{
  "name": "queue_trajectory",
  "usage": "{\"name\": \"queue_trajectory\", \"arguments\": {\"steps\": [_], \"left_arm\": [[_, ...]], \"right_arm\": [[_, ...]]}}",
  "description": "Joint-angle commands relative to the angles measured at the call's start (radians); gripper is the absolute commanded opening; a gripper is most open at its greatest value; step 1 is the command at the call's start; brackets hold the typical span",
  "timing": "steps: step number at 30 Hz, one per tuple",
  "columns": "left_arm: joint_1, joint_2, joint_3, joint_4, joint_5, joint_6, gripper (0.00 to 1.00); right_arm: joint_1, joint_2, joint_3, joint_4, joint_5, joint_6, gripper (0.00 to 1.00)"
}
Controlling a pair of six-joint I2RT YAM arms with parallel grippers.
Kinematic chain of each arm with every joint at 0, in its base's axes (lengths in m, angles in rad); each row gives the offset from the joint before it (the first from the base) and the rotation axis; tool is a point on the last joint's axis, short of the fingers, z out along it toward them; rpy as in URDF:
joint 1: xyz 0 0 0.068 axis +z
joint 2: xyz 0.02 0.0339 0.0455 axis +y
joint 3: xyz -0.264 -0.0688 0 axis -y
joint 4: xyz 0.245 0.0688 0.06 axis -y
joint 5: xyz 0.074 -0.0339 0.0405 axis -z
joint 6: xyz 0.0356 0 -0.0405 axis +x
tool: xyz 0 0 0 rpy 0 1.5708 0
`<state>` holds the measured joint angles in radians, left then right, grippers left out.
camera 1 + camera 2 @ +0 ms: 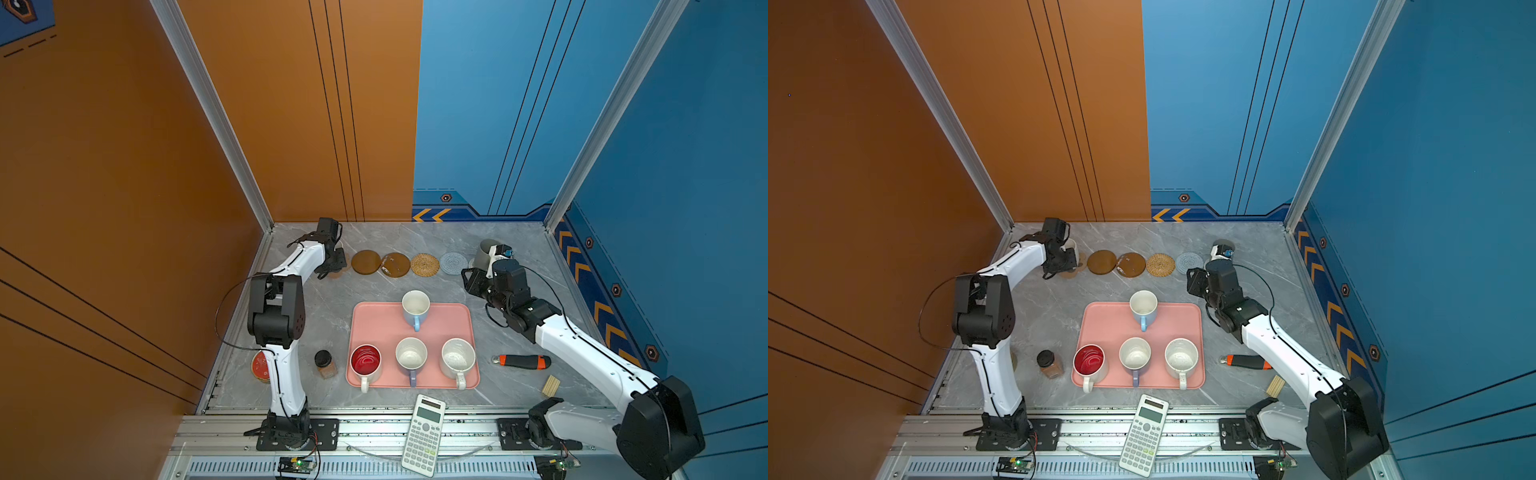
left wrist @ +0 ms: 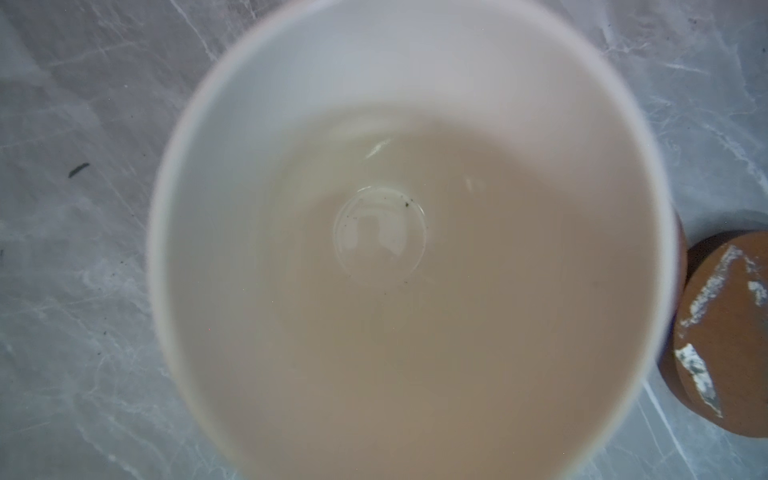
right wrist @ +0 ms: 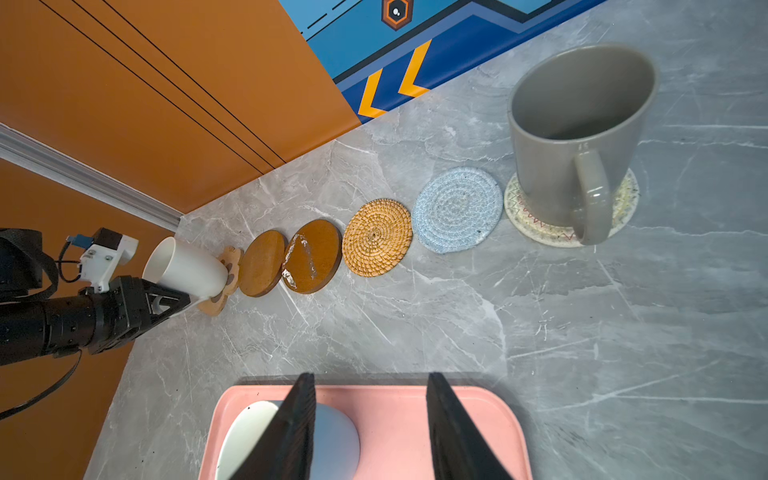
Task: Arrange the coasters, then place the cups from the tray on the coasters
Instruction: 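Lower the white mug onto the cork paw-print coaster and open the left gripper, then raise the left gripper over the tray while the right gripper nears the blue-handled mug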
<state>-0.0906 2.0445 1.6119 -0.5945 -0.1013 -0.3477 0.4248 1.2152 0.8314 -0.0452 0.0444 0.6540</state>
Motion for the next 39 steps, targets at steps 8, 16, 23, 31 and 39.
{"name": "queue_trajectory", "arguments": {"steps": [8, 16, 23, 31, 39], "left_arm": [[0.009, -0.007, 0.004, -0.014, 0.021, -0.005, 0.55], [0.002, -0.077, -0.036, -0.013, 0.036, -0.010, 0.65], [-0.031, -0.172, -0.078, -0.013, 0.018, -0.001, 0.66], [-0.136, -0.295, -0.114, -0.010, 0.001, 0.009, 0.66], [-0.352, -0.440, -0.225, 0.075, -0.073, 0.034, 0.66]], "right_arm": [[-0.008, 0.009, 0.034, -0.035, -0.015, -0.014, 0.42], [-0.008, 0.000, 0.035, -0.045, -0.015, -0.016, 0.42], [-0.006, -0.016, 0.033, -0.051, -0.018, -0.026, 0.45], [0.012, -0.017, 0.037, -0.046, -0.022, -0.033, 0.45], [0.058, -0.017, 0.059, -0.063, 0.017, -0.046, 0.46]]}}
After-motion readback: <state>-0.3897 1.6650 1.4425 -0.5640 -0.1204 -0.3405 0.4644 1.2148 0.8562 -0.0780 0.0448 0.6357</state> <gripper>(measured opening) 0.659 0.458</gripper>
